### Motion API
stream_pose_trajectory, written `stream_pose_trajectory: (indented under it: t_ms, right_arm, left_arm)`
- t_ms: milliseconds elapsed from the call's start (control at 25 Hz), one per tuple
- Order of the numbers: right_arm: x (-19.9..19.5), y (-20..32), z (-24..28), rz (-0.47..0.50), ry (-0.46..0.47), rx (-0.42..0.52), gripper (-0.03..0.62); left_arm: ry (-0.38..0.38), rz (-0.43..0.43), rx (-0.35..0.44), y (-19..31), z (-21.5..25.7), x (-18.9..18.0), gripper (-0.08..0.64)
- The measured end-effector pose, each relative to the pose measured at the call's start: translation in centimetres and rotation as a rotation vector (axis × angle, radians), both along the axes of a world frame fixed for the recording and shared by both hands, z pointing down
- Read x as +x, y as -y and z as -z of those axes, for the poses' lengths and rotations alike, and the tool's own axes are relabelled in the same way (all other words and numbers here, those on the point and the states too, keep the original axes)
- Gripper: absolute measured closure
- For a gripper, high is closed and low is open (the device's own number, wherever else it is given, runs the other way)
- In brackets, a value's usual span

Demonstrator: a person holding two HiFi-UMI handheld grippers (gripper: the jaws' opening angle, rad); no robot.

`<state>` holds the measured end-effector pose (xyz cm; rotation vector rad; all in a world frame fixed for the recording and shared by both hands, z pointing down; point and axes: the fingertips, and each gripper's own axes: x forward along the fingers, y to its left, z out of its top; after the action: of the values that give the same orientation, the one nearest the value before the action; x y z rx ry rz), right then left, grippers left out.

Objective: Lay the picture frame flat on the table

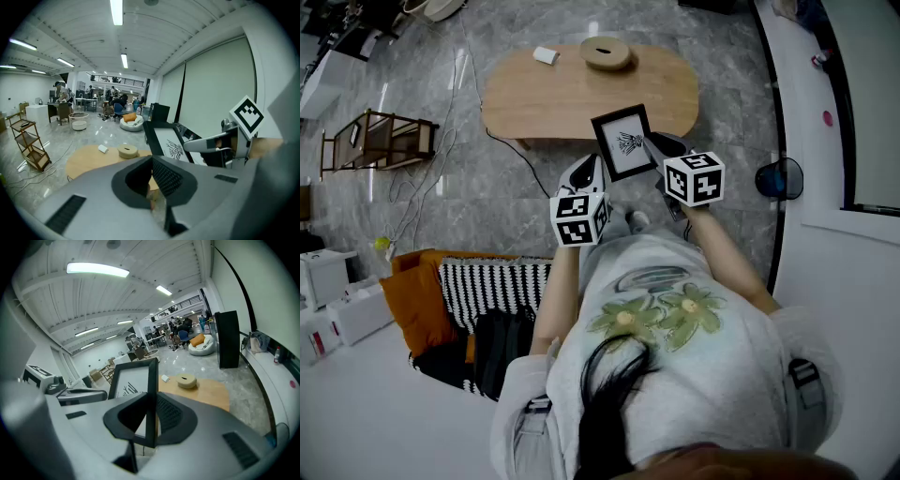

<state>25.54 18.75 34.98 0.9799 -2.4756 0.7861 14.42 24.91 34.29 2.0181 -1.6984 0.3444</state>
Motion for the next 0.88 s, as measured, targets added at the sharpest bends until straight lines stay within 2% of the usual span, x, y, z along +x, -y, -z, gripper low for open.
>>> stream_pose_trajectory:
  t_ms: [880]
  right_arm:
    - [-0.6,0.8,-1.0,-0.001,0.004,-0.017,0.525]
  left_arm:
    - [-0.024,0.023,-0.025,0.2,-1.2,-0.6,0.543]
